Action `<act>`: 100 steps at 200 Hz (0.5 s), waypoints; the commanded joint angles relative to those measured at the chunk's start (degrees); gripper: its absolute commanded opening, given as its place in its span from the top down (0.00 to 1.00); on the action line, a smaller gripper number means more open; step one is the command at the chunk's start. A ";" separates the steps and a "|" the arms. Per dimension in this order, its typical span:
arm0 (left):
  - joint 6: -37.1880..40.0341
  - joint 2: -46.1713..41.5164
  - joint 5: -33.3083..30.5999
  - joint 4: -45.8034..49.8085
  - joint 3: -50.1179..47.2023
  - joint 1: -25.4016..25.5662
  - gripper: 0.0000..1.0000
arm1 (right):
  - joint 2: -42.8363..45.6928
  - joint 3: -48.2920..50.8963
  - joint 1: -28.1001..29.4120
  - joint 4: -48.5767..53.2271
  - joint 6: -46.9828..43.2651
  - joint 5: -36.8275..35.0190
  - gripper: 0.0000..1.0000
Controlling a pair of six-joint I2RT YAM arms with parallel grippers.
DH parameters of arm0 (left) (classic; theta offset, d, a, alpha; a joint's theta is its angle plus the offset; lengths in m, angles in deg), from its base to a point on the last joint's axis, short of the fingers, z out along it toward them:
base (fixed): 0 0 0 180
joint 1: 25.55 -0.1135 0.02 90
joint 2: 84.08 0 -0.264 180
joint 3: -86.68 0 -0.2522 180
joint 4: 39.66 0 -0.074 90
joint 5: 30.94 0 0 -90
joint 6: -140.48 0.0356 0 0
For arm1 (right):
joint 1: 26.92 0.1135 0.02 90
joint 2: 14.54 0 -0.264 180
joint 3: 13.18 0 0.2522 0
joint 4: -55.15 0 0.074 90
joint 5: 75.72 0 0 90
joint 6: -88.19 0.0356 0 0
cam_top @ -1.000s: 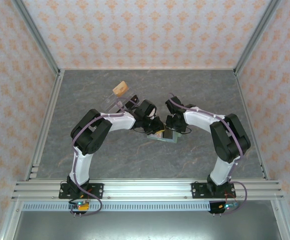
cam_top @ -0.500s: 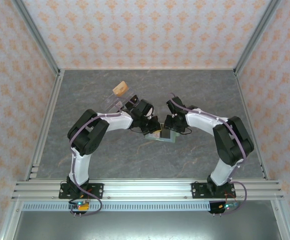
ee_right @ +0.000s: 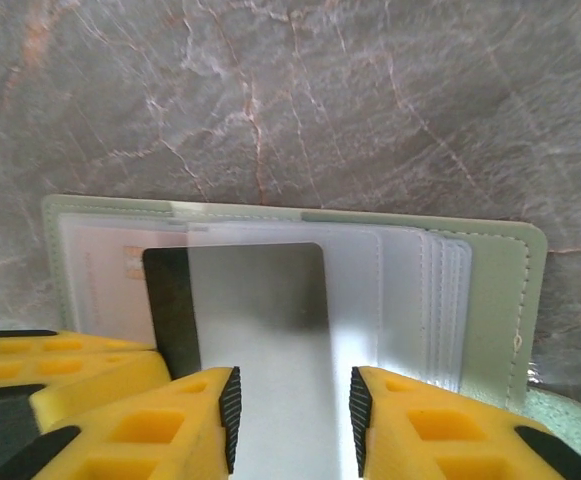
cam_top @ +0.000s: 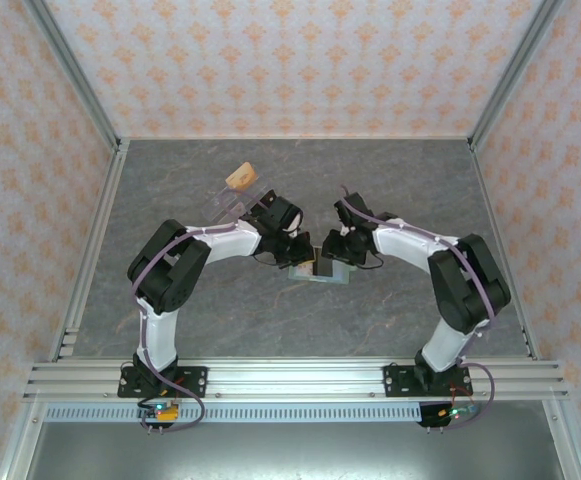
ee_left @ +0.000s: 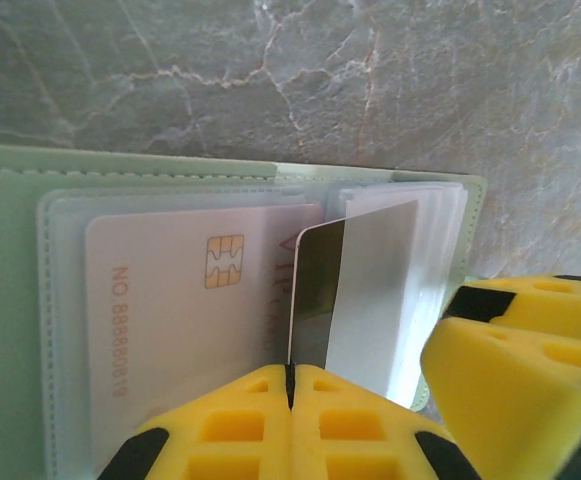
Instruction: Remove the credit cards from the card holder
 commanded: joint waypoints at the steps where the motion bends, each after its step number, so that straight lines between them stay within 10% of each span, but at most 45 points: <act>1: 2.14 -1.87 -1.30 3.02 0.31 -0.66 1.00 | -2.07 -2.17 0.12 1.28 -1.02 1.26 0.65; 100: -4.73 -0.47 3.18 -7.81 -2.15 -0.75 0.78 | -6.09 -3.94 0.34 2.86 -1.05 2.15 0.73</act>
